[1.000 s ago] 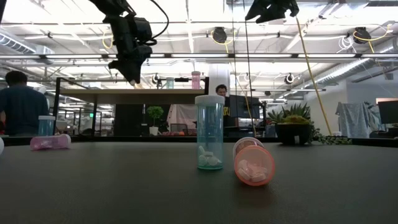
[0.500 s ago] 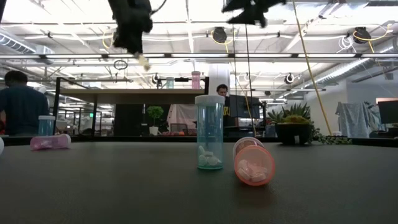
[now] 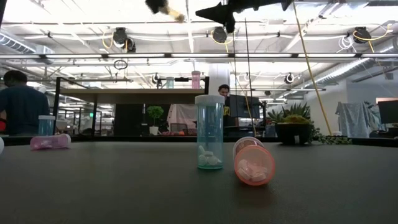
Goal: Pick and place medicine bottles onto shelf by color
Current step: Put the top yellow pill bottle on the shelf
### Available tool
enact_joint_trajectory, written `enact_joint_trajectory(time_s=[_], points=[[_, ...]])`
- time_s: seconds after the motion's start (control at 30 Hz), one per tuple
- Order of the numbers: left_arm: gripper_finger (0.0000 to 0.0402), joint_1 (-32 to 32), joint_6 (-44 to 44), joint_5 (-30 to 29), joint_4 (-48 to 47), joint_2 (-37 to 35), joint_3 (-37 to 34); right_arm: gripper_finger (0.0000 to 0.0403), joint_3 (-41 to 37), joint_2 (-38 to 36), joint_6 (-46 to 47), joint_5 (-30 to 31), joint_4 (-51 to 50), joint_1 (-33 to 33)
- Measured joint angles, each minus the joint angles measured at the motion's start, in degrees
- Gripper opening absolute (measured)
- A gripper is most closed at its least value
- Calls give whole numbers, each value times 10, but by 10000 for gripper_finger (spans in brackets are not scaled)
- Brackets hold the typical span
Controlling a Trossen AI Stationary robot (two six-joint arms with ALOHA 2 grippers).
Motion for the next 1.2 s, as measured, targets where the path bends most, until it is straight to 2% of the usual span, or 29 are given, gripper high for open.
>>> enact_joint_trajectory(time_s=[0.2, 0.33, 0.53, 1.0, 1.2], points=[[136, -89, 45, -30, 88, 0, 0, 240, 0, 19, 59, -107, -9, 0], [136, -121, 58, -60, 96, 0, 0, 240, 0, 21, 87, -145, -5, 0], [136, -138, 34, -75, 96, 0, 0, 226, 0, 21, 104, -174, -2, 0], [136, -150, 2, -91, 96, 0, 0, 113, -1, 21, 132, -206, 14, 8], [136, -150, -16, -93, 96, 0, 0, 90, -2, 21, 138, -207, 23, 8]])
